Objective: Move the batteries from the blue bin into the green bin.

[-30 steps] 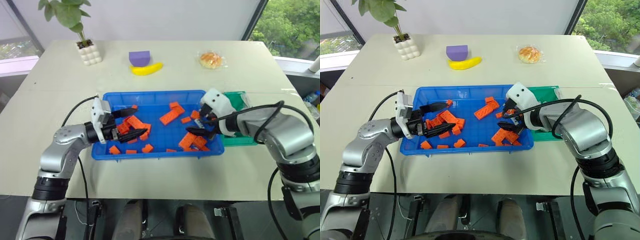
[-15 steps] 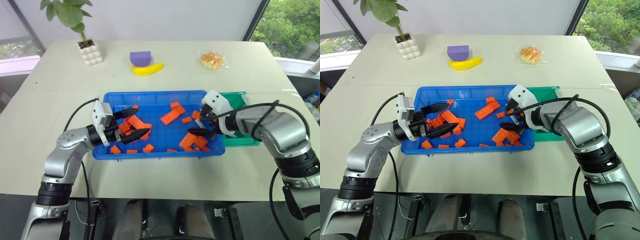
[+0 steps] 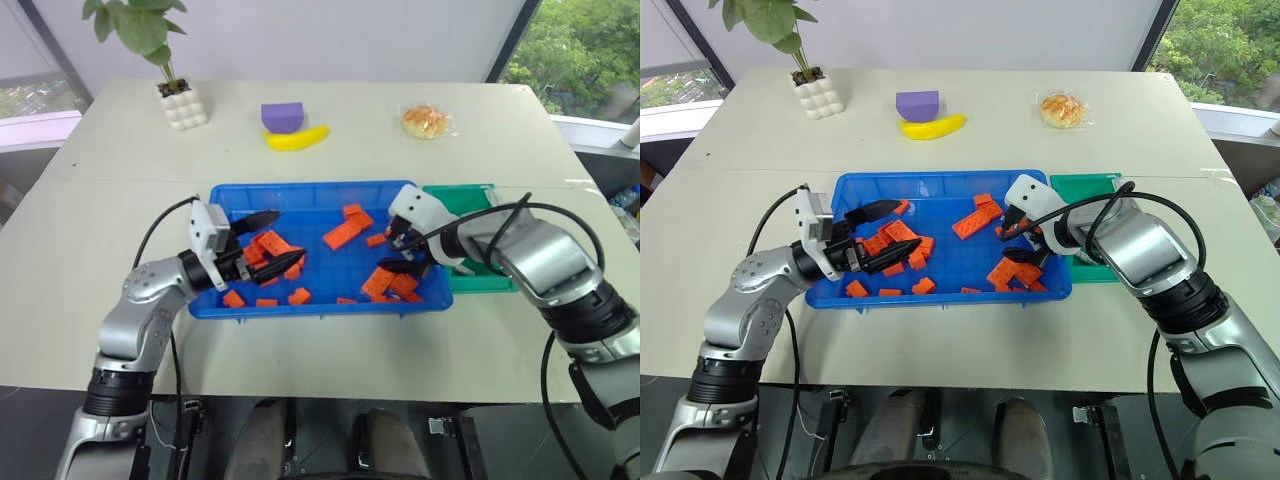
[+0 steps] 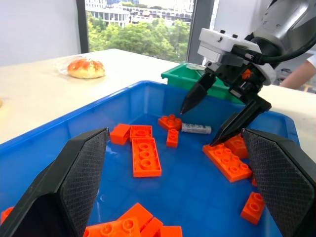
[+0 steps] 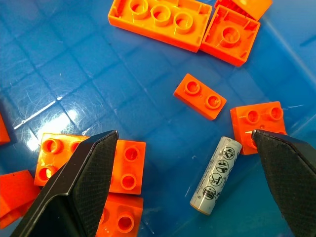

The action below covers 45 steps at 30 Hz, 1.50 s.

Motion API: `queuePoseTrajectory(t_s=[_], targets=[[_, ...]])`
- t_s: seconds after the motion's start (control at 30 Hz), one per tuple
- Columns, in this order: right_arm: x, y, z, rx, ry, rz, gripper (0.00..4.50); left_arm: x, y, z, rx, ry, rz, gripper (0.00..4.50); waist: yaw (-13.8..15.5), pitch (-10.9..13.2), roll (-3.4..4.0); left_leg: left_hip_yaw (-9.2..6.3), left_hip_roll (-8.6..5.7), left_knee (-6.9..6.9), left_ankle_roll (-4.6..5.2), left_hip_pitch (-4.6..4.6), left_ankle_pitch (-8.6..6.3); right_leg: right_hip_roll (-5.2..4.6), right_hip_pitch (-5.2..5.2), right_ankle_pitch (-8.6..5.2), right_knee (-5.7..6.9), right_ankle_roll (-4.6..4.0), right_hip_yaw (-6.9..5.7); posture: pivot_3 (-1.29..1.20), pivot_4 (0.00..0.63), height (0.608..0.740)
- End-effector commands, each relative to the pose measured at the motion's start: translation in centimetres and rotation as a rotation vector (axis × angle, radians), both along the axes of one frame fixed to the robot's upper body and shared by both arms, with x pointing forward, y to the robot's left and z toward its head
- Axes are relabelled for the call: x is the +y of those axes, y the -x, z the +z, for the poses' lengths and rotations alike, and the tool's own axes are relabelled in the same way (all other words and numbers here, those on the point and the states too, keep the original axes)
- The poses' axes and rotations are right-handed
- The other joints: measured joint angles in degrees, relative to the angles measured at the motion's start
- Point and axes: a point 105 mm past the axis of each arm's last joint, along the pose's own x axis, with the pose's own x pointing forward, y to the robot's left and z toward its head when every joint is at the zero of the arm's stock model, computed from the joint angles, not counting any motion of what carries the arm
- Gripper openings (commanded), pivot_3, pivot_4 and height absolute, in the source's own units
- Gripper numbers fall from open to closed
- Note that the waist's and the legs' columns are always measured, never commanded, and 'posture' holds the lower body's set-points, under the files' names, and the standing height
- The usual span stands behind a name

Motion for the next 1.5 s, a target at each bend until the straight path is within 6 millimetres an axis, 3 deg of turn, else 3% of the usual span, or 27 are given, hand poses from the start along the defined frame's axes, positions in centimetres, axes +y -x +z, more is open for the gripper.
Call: queuePoseTrajectory(t_s=[0.03,0.1,0.3,0.47,0.6,1.07,1.27,1.5], targets=[[-1.7,-0.4,0.3,-0.039,0.131,0.006,4.46,-0.8,0.2,1.0,-0.059,0.007,-0.021,4.5,0.05,0.0,0.0,0.0,-0.01,0.0,0.0,0.0,0.0,0.0,0.0,0.0,0.0,0.0,0.0,0.0,0.15,0.739],[-2.2,-0.7,0.7,-0.081,0.25,0.096,4.46,-1.1,0.2,1.0,-0.058,0.011,-0.031,4.5,0.07,0.0,0.0,-0.02,-0.03,0.02,0.01,0.0,-0.01,-0.01,0.01,0.0,0.0,0.0,0.0,0.0,0.15,0.739],[-2.2,-1.8,4.4,-0.199,0.409,0.287,4.46,-1.3,0.3,0.8,-0.051,0.013,-0.042,4.5,-0.31,0.0,0.01,0.02,-0.01,0.0,0.05,0.0,-0.03,-0.01,-0.06,0.0,0.0,0.0,0.02,0.0,0.15,0.739],[-1.4,-2.3,5.6,-0.27,0.521,0.467,4.46,-1.2,0.3,0.9,-0.049,0.019,-0.039,4.5,-0.55,0.01,0.01,0.04,0.01,-0.03,0.04,0.0,-0.03,0.0,-0.07,0.0,-0.02,0.0,0.01,0.0,0.15,0.739],[-1.5,-2.4,4.7,-0.298,0.686,0.706,4.46,-1.1,0.2,1.2,-0.053,0.028,-0.032,4.5,-0.61,0.01,0.01,0.05,0.02,-0.01,0.03,0.0,-0.02,0.0,-0.07,0.0,-0.02,0.0,0.01,0.0,0.15,0.739],[-0.4,-2.3,3.4,-0.23,0.907,1.082,4.46,-0.6,0.4,1.7,-0.054,0.038,-0.009,4.5,-0.34,0.01,0.01,0.02,0.01,0.06,0.03,0.0,-0.02,0.0,-0.01,0.0,-0.04,0.0,-0.02,0.0,0.15,0.739],[0.6,-1.6,3.3,-0.136,0.969,1.156,4.46,-0.6,0.5,1.6,-0.053,0.039,0.009,4.5,-0.28,0.01,0.01,0.01,0.01,0.07,0.03,0.0,-0.02,0.0,0.0,0.0,-0.04,0.0,-0.02,0.0,0.15,0.739],[1.9,-1.8,3.3,-0.099,1.066,1.101,4.46,-0.7,0.3,1.7,-0.059,0.059,0.032,4.5,-0.37,0.01,0.02,0.0,0.02,0.07,0.03,0.0,-0.02,0.01,-0.01,0.0,-0.02,0.0,-0.02,0.0,0.15,0.739]])
